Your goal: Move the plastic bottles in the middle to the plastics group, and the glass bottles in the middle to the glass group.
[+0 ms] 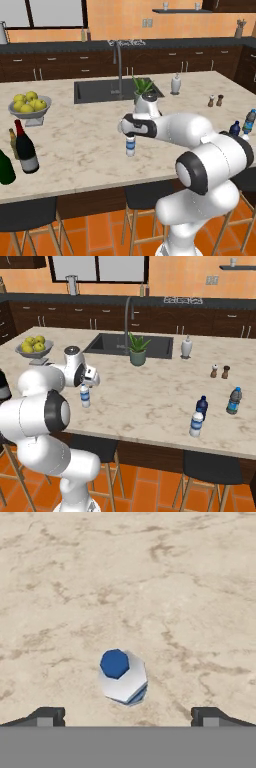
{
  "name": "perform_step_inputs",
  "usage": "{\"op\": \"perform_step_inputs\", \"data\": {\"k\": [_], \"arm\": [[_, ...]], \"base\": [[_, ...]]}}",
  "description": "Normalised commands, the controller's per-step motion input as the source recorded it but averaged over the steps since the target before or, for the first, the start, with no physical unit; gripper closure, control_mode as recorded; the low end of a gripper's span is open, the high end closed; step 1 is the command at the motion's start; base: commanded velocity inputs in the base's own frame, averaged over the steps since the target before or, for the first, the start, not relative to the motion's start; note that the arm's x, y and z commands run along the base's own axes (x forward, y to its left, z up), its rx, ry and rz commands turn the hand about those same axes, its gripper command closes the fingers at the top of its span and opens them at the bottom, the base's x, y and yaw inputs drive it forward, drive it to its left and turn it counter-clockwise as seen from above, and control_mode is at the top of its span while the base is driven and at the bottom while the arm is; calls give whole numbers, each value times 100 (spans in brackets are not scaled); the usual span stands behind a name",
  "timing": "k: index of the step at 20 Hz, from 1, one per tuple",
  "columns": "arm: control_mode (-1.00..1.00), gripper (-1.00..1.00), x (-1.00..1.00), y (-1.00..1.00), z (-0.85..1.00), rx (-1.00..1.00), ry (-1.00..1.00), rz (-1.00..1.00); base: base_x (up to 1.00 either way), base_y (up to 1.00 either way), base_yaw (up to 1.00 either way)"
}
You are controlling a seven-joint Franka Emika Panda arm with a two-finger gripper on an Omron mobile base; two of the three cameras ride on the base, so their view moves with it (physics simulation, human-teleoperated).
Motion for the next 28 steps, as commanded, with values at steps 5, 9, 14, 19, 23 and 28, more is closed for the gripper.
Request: {"op": "perform_step_inputs", "data": {"k": [5, 9, 14, 19, 23, 28], "arm": [[-100, -100, 0, 5, -2, 0, 1, 0], [-100, -100, 20, 31, -7, 0, 6, 0], [-100, -100, 15, -1, -3, 0, 6, 0], [-100, -100, 5, -17, -6, 0, 1, 0], [-100, -100, 11, -11, -21, 0, 5, 0], [-100, -100, 4, -3, -11, 0, 6, 0]], "base": [[0, 0, 0], [0, 0, 0], [0, 0, 0], [0, 0, 0], [0, 0, 0], [0, 0, 0]]}}
